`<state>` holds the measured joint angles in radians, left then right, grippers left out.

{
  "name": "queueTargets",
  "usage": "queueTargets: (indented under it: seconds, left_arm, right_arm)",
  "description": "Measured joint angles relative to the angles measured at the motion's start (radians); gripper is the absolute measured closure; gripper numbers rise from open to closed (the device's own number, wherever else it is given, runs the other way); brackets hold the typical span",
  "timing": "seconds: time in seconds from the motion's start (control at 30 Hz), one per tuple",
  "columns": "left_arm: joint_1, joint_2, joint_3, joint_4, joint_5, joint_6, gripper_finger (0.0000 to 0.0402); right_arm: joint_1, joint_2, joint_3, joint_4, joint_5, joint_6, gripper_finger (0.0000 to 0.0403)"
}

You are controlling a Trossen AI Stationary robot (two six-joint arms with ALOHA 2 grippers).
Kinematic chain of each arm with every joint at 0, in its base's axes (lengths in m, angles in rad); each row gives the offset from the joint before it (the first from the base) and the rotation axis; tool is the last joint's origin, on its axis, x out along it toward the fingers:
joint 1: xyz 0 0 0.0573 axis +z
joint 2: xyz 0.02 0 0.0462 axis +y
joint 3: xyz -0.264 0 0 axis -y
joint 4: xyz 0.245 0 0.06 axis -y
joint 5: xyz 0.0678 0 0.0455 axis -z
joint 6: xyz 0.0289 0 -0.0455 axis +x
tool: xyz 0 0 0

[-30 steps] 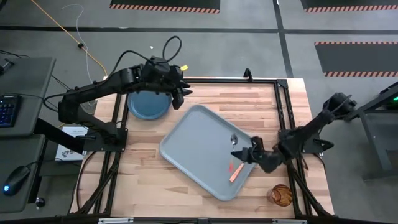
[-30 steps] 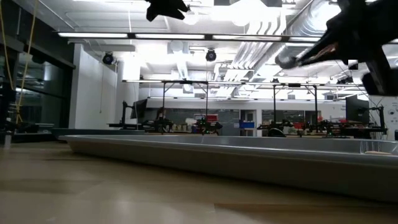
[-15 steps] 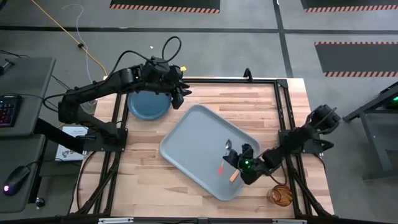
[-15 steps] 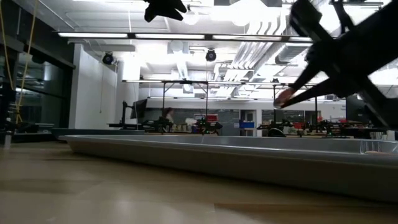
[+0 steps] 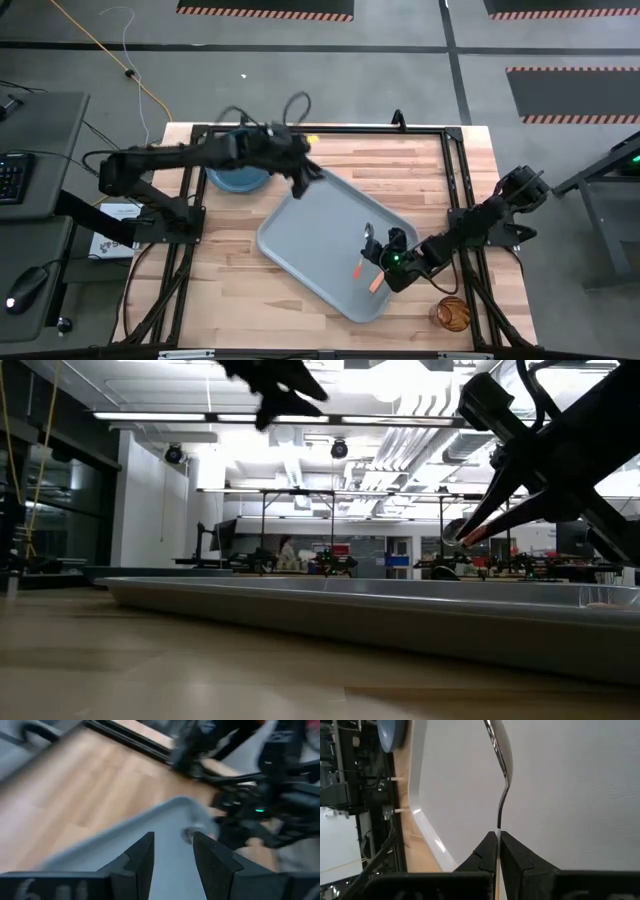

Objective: Pick and place plate/cup/fork/spoon on tray
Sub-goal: Put the orange spoon on the gray serving tray to the left of the light orange fork

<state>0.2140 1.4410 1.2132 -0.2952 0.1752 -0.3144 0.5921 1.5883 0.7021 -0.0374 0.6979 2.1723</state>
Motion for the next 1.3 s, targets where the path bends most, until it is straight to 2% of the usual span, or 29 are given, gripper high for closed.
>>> queueTargets:
  seconds: [0.07, 0.2, 0.4, 0.53, 0.7, 0.77, 0.9, 1.0, 1.3]
  left_arm:
    - [-0.018, 0.029, -0.093, 0.178, 0.035, -0.103, 0.0275]
    - [-0.062, 0.128, -0.205, 0.508, 0.027, -0.283, 0.0275]
    - [-0.147, 0.338, -0.218, 0.715, 0.026, -0.398, 0.0276]
    - [-0.189, 0.458, -0.175, 0.742, 0.025, -0.433, 0.0299]
    - [-0.213, 0.558, -0.084, 0.776, 0.027, -0.39, 0.0379]
    - [-0.219, 0.591, -0.043, 0.772, 0.027, -0.36, 0.0395]
    - [-0.226, 0.653, 0.038, 0.74, 0.027, -0.305, 0.0392]
    - [-0.229, 0.698, 0.082, 0.698, 0.028, -0.29, 0.04]
    - [-0.232, 0.744, 0.102, 0.617, 0.029, -0.271, 0.0401]
  right_arm:
    - [0.003, 0.0, 0.0, 0.002, -0.005, 0.0, 0.0403]
    - [0.006, 0.0, 0.0, -0.016, -0.042, -0.004, 0.0403]
    - [0.003, 0.0, 0.0, -0.011, -0.053, -0.005, 0.0403]
    - [0.003, 0.0, 0.0, -0.011, -0.06, -0.008, 0.0403]
    - [0.003, 0.0, 0.0, -0.005, -0.075, -0.008, 0.0403]
    - [0.003, 0.0, 0.0, -0.001, -0.089, -0.008, 0.0403]
    - [-0.005, 0.0, 0.0, 0.005, -0.15, -0.016, 0.0403]
    - [-0.015, 0.0, 0.0, 0.004, -0.158, -0.015, 0.0403]
    - [-0.057, 0.0, 0.0, -0.003, -0.219, -0.015, 0.0403]
